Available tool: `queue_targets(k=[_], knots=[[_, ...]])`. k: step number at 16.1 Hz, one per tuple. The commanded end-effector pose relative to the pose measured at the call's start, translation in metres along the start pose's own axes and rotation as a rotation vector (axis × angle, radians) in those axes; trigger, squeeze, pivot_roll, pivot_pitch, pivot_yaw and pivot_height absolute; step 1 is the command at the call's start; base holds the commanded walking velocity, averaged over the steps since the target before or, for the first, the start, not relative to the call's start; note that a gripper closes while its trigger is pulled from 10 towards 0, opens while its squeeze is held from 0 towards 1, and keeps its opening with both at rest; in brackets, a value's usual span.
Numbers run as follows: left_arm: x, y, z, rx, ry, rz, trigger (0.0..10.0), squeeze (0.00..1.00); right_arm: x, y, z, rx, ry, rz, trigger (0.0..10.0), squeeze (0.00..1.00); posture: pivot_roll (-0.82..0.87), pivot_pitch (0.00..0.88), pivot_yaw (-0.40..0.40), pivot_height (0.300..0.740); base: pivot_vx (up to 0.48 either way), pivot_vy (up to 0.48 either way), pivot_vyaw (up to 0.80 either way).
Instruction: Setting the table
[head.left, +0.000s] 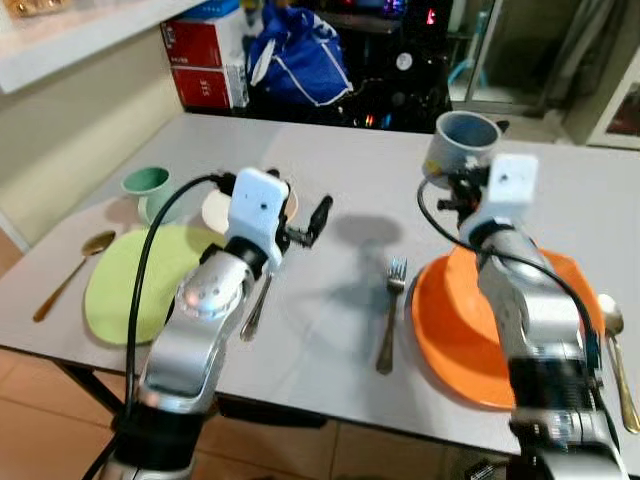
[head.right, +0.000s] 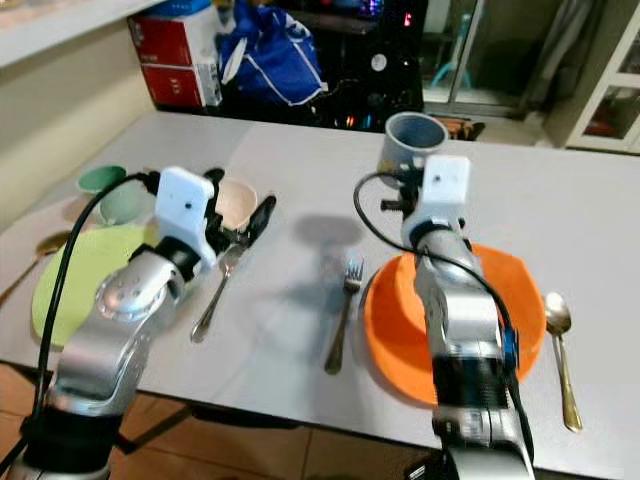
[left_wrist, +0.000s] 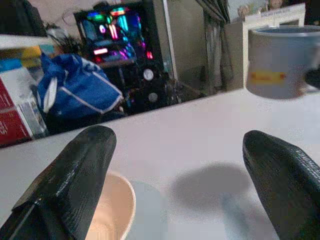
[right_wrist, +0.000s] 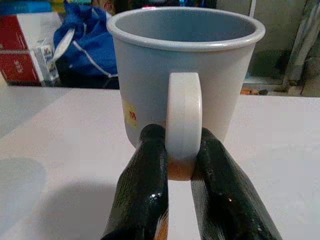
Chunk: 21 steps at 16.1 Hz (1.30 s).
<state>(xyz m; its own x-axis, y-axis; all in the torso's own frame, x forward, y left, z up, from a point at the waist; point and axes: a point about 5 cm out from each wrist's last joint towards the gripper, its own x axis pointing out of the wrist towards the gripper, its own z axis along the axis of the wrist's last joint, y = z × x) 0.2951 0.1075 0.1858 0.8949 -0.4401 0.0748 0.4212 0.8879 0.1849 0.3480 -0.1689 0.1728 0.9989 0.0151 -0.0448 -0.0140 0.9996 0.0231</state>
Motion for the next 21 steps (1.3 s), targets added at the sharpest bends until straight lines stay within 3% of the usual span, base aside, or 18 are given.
queue_targets(k=[1, 2, 5, 9, 14, 21], knots=[[-0.002, -0.001, 0.002, 0.014, 0.004, -0.018, 10.0, 0.00, 0.004, -0.001, -0.001, 0.005, 0.009, 0.012, 10.0, 0.00, -0.03, 0.000, 0.030, 0.740, 0.000, 0.000, 0.00], [-0.006, -0.002, 0.001, 0.016, 0.021, -0.049, 10.0, 0.00, 0.017, -0.003, -0.006, -0.028, 0.070, 0.017, 10.0, 0.00, -0.02, 0.000, 0.028, 0.740, 0.000, 0.000, 0.00], [-0.016, -0.008, -0.002, 0.016, 0.060, -0.137, 10.0, 0.00, 0.030, -0.010, -0.013, -0.054, 0.147, -0.014, 10.0, 0.00, -0.01, 0.000, 0.028, 0.740, 0.000, 0.000, 0.00], [-0.031, -0.009, -0.007, 0.044, 0.131, -0.215, 10.0, 0.00, 0.040, -0.009, -0.026, -0.090, 0.246, -0.022, 10.0, 0.00, 0.01, 0.000, 0.020, 0.740, 0.000, 0.000, 0.00], [-0.035, -0.008, -0.006, 0.046, 0.154, -0.236, 10.0, 0.00, 0.043, -0.012, -0.030, -0.111, 0.302, -0.028, 10.0, 0.00, 0.01, 0.000, 0.024, 0.740, 0.000, 0.000, 0.00], [-0.045, -0.025, -0.007, 0.013, 0.191, -0.396, 10.0, 0.00, 0.041, -0.020, -0.042, -0.115, 0.375, -0.072, 10.0, 0.00, 0.01, 0.000, 0.026, 0.740, 0.000, 0.000, 0.00]])
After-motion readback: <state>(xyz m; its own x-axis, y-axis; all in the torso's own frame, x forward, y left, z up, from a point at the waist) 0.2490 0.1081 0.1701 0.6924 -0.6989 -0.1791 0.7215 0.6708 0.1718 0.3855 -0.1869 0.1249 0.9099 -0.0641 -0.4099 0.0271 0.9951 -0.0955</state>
